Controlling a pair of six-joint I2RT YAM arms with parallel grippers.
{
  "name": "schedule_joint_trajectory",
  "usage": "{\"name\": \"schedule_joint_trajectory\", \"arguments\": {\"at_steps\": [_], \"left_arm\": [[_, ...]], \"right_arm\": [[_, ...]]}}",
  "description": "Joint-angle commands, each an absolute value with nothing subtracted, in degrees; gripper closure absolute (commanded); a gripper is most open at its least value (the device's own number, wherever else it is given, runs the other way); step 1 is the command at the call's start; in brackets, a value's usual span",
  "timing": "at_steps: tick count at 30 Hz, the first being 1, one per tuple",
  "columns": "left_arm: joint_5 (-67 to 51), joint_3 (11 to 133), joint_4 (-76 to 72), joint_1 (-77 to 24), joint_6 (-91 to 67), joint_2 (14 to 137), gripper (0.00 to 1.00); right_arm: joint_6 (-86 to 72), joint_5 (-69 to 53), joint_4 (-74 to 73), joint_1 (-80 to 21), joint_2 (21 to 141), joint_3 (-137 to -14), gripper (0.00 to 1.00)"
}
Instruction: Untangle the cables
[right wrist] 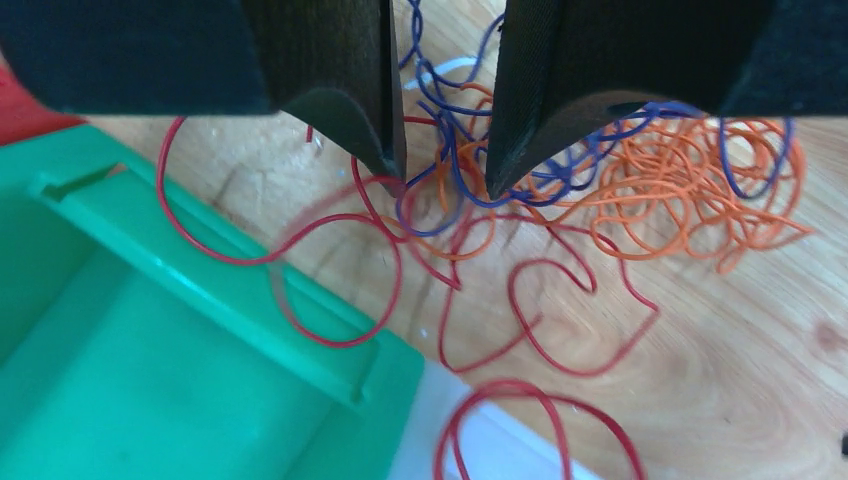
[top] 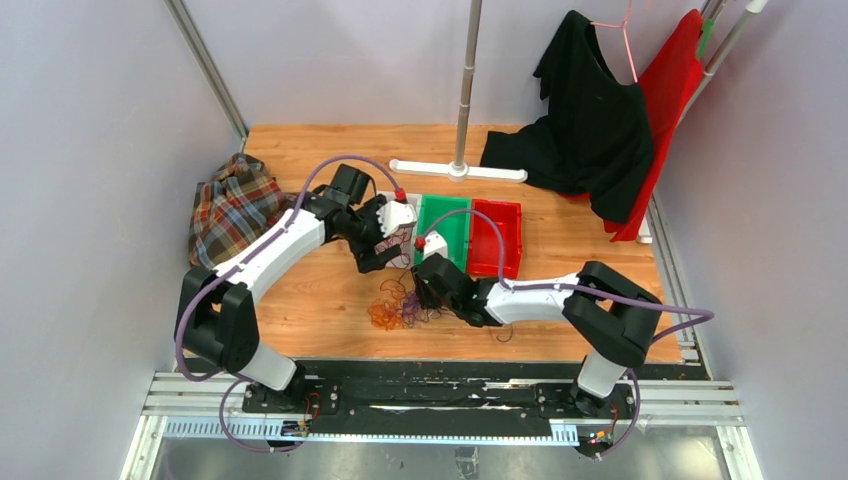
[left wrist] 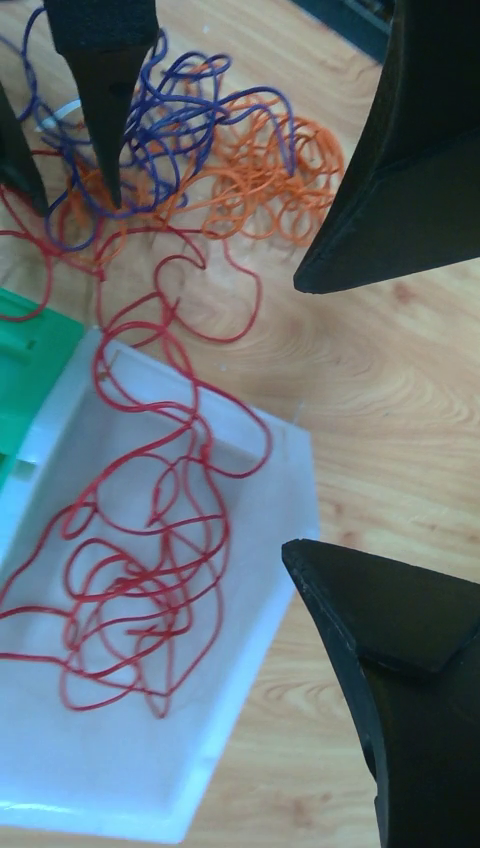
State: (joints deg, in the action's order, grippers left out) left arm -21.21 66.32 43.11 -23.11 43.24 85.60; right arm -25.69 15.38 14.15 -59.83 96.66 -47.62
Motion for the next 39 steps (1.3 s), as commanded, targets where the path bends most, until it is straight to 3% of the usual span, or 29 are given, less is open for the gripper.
{"name": "schedule_joint_trajectory", "arguments": {"at_steps": [1,11,14,20,28,30,39], "left_arm": [[-18.89,64.52,30.63,-26.57,44.4,87.92,0.02],[-16.36,65.82,22.74,-29.0,45.87,96.28,0.0],[-16.31,65.51,21.71,-29.03,45.63,97.5,0.04],[-16.02,66.57,22.0,-29.0,45.48,99.47,0.33],[-18.21,71.13,30.88,-28.93,47.41,101.87,0.92],[-19.08,72.1,32.57,-28.92,46.74,101.72,0.98],[-18.73,71.97,31.17,-28.92,42.92,97.9,0.99]], "right_arm": [[-28.54,15.16,19.06,-58.98,95.02,-42.55,0.65],[-33.58,14.07,18.2,-59.14,86.73,-33.94,0.68],[-34.55,14.0,18.06,-59.15,84.62,-32.02,0.68],[-34.93,13.83,18.33,-59.15,83.47,-31.11,0.67],[-35.05,14.03,17.88,-59.15,82.22,-30.79,0.68],[-34.79,14.38,17.53,-59.15,81.82,-30.93,0.68],[-30.8,15.12,12.48,-55.27,75.99,-34.57,0.64]]}}
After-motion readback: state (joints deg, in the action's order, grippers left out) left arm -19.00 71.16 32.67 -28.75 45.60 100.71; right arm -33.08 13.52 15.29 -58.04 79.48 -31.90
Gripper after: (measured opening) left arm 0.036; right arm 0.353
